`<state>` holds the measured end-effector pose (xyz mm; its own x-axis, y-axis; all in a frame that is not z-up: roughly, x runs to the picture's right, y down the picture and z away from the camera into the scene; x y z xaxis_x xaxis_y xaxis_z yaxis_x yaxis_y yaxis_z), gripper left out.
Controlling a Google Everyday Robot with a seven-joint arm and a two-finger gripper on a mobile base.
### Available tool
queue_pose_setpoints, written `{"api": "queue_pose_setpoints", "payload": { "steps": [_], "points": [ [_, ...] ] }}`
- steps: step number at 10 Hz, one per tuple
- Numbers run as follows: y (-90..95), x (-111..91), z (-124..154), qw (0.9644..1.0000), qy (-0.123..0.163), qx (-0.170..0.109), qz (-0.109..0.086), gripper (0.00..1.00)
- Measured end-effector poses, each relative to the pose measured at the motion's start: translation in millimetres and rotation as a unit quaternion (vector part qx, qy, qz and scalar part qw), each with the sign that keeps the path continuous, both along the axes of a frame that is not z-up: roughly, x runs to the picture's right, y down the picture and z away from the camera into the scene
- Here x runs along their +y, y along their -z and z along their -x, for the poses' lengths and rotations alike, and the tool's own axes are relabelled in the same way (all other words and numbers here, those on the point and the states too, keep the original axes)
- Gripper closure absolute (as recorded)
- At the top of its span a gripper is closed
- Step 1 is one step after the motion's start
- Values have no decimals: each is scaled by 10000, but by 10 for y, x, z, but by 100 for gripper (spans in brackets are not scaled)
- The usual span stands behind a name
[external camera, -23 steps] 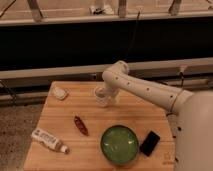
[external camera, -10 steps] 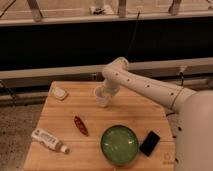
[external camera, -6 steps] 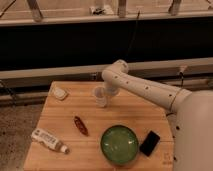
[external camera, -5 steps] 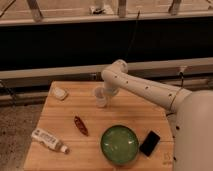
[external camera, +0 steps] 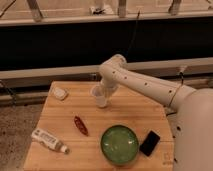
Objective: Pick up the ceramic cup
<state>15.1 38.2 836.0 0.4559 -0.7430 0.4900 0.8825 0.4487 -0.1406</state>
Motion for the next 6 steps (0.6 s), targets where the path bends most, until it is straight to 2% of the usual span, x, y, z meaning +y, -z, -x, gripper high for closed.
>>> {"api": "queue_pose_setpoints", "payload": {
  "steps": [6],
  "points": [
    [143, -81, 27, 9999, 103, -48, 9, 100]
  ]
}}
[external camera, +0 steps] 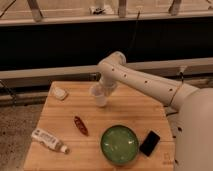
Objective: Pick up the ceramic cup
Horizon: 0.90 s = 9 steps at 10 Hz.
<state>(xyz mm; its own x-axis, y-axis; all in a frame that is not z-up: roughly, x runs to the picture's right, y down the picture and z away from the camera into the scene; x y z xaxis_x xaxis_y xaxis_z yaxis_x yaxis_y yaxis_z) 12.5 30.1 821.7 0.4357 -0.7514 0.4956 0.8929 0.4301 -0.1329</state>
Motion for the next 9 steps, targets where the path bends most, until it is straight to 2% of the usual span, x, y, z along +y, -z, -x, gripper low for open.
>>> {"api": "queue_pose_setpoints", "payload": {
  "steps": [9],
  "points": [
    [129, -21, 39, 9999, 105, -54, 11, 100]
  ]
}}
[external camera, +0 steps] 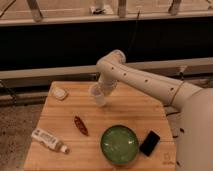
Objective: Pick up the ceramic cup
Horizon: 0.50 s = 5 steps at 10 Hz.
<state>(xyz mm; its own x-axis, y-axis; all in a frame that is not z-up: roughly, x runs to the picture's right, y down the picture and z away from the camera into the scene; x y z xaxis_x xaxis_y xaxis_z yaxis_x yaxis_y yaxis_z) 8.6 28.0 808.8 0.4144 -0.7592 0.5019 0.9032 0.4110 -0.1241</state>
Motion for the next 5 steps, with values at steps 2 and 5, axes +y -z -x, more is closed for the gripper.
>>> {"api": "queue_pose_setpoints", "payload": {
  "steps": [2, 5],
  "points": [
    [17, -2, 1, 10000, 14, -5, 2, 100],
    [58, -12, 14, 10000, 45, -23, 4, 100]
  ]
}}
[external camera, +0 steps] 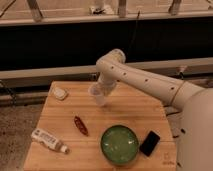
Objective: Pick up the ceramic cup
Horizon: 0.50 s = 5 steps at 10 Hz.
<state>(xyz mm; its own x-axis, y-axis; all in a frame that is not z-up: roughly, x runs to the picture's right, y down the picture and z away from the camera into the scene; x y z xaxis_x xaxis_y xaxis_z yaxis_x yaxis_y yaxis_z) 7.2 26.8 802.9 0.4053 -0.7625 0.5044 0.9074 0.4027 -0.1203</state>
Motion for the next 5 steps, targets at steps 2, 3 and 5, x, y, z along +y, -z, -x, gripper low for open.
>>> {"api": "queue_pose_setpoints", "payload": {
  "steps": [2, 3, 5],
  "points": [
    [21, -2, 10, 10000, 12, -9, 1, 100],
    [32, -4, 16, 10000, 19, -13, 0, 100],
    [64, -16, 25, 10000, 37, -22, -2, 100]
  ]
}}
